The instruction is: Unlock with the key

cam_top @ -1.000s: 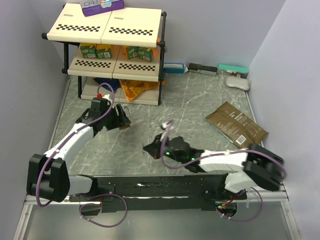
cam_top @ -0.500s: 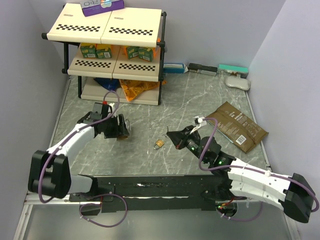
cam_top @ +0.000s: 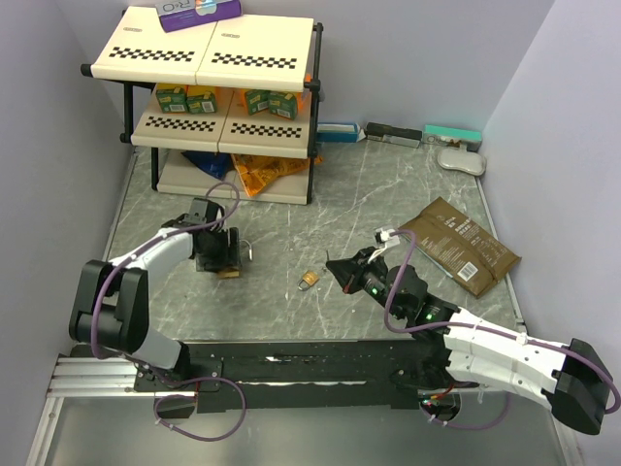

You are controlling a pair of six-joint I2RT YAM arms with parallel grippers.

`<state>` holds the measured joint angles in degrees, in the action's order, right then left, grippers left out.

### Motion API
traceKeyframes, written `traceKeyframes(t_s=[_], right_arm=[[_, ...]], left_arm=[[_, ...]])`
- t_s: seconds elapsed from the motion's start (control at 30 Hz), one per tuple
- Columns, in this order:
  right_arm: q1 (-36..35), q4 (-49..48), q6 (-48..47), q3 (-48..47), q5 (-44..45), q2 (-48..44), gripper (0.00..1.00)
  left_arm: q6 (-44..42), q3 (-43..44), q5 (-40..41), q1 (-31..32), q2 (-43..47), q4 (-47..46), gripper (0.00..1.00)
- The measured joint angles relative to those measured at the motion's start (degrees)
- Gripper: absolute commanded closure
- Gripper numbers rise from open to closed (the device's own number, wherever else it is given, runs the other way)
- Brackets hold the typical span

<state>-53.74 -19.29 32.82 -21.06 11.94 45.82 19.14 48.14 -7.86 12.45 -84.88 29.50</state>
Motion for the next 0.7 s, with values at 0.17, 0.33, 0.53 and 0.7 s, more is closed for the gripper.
traceKeyframes(t_s=[0.17, 0.33, 0.53, 0.7], right_arm=[[0.0, 0.1, -0.4, 0.0, -0.5, 0.2, 1.0], [0.0, 0.1, -0.9, 0.0, -0.9, 0.8, 1.0], [0.0, 0.5, -1.9, 0.0, -0.5, 1.7, 1.0], [0.0, 0.5, -2.7, 0.0, 0.8, 3.4, 1.0]], left_arm=[[0.0, 1.9, 4.7, 0.0, -1.9, 0.6, 0.99], [-0.2, 4.4, 8.7, 0.0, -5.1, 0.6, 0.99], [-0.5, 6.4, 16.0, 0.4, -7.6, 1.2, 0.99], [-0.7, 6.5, 19.4, 0.9, -8.1, 1.2, 0.83]])
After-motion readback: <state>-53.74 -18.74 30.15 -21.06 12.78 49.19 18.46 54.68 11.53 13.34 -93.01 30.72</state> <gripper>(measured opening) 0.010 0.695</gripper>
